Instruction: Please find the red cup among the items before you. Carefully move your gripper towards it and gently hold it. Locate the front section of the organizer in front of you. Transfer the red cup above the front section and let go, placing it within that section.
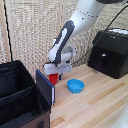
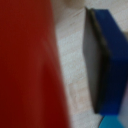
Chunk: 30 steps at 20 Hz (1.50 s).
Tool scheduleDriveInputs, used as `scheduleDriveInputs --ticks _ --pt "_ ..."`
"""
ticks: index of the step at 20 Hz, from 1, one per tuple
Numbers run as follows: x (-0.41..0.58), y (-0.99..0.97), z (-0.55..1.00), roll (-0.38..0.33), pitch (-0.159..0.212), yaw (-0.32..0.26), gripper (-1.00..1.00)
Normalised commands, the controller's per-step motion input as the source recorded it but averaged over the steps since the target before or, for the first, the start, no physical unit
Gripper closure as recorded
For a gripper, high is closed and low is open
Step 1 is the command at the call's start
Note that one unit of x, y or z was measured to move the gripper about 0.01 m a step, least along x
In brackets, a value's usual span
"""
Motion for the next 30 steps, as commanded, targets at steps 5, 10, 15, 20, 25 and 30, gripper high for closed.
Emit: scheduleDriveInputs --ticks 5,10,15,20,25,30 --pt "-0.043 -0.08 0.36 0.01 0.011 -0.011 1.0" --pt "-0.075 -0.01 0.94 0.048 0.046 -0.009 1.0" --pt "-0.151 0.02 0.99 0.054 0.025 -0.004 1.0" --pt "-0.235 0.24 0.85 0.062 0.069 0.008 1.0" --pt "-0.251 0.45 0.8 0.051 0.07 0.014 1.0" --pt "-0.223 0.63 0.69 0.064 0.062 0.047 1.0"
